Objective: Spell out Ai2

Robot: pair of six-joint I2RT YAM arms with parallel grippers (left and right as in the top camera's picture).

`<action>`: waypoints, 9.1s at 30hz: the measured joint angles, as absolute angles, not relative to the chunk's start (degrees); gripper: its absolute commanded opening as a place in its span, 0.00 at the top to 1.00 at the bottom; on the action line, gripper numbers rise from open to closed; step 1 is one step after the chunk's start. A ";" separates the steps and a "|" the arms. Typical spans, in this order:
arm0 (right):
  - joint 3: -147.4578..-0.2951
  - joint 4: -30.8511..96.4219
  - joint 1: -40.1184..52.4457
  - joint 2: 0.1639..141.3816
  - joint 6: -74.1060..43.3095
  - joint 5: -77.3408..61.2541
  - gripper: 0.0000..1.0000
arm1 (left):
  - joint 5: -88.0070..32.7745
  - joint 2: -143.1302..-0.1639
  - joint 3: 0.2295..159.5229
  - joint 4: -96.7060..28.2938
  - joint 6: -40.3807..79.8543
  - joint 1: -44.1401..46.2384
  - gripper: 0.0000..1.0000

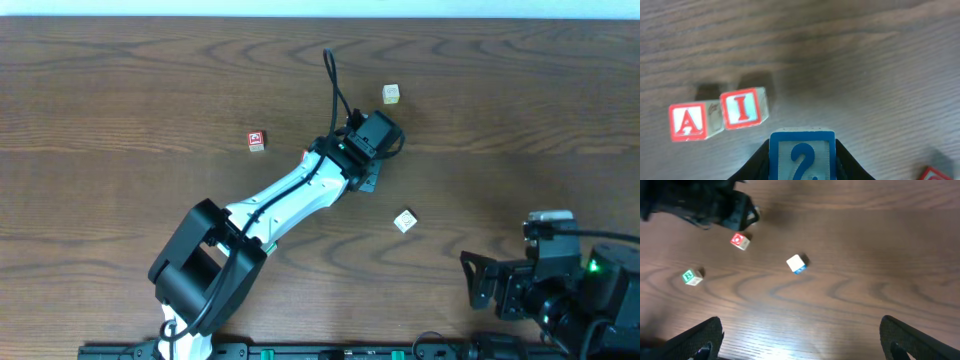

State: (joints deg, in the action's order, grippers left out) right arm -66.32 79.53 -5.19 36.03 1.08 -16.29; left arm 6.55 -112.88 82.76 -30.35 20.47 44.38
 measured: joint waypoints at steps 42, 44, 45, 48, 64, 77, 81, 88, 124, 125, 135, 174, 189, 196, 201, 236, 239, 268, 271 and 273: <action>-66.37 79.00 -3.75 35.70 1.15 -18.28 0.01 | 9.78 -121.73 82.56 -20.51 20.49 43.57 0.94; -66.37 79.00 -3.75 35.70 1.15 -18.28 0.01 | 10.35 -121.73 82.56 -20.51 20.49 43.55 0.94; -66.37 78.98 -3.75 35.70 1.15 -18.28 0.01 | 10.55 -121.73 82.56 -20.51 20.49 43.55 0.94; -66.37 78.98 -3.75 35.70 1.15 -18.28 0.01 | 10.81 -121.73 82.56 -20.51 20.51 43.51 0.94; -66.37 78.32 -3.75 35.70 1.15 -18.28 0.01 | 10.96 -121.73 82.56 -20.53 20.51 43.51 0.62; -66.37 77.32 -3.75 35.70 1.15 -18.28 0.01 | 11.25 -121.73 82.56 -18.39 20.53 43.48 0.61; -66.37 77.32 -3.75 35.70 1.15 -18.28 0.01 | 12.95 -121.75 82.56 -15.44 20.51 43.35 0.60; -66.37 77.01 -3.75 35.70 1.17 -18.28 0.01 | 19.00 -121.75 84.64 -14.04 19.59 42.09 0.55; -56.10 15.70 0.62 101.95 -16.03 -52.14 0.99 | -30.22 -111.57 78.78 -29.80 18.37 7.97 0.94; -56.10 15.73 0.60 102.19 -16.38 -52.18 0.99 | -29.91 -111.57 78.37 -29.67 19.49 8.60 0.94; -56.10 15.55 1.19 104.64 -18.90 -48.12 0.98 | -23.70 -111.98 78.13 -26.74 27.68 15.64 0.94; -56.12 12.32 7.92 107.24 -25.30 -41.82 0.98 | -23.46 -119.70 78.13 -26.22 36.23 16.34 0.94; -56.12 8.73 8.73 109.56 -29.67 -40.84 0.98 | -23.70 -119.70 78.13 -24.99 36.25 16.36 0.94; -56.42 8.10 10.04 111.77 -31.42 -40.49 0.98 | -24.27 -119.70 78.13 -24.99 36.25 16.36 0.94; -57.41 7.73 10.35 112.40 -31.86 -40.40 0.99 | -24.93 -119.70 78.13 -24.93 36.88 16.36 0.94; -58.35 6.33 11.94 113.03 -32.49 -41.41 0.99 | -27.24 -119.70 78.13 -23.59 41.50 18.28 0.94; -58.35 6.33 12.36 113.03 -32.49 -41.56 0.98 | -26.83 -119.70 78.13 -24.12 42.22 18.28 0.94; -58.35 4.84 12.40 113.03 -32.49 -41.80 0.99 | -25.06 -119.70 78.13 -27.90 47.42 18.57 0.94; -58.35 4.82 12.40 113.03 -32.51 -41.91 0.98 | -25.06 -119.70 78.13 -27.90 47.81 18.79 0.94; -58.35 4.80 12.40 113.03 -32.49 -41.98 0.98 | -25.06 -119.70 78.13 -27.92 47.88 18.96 0.94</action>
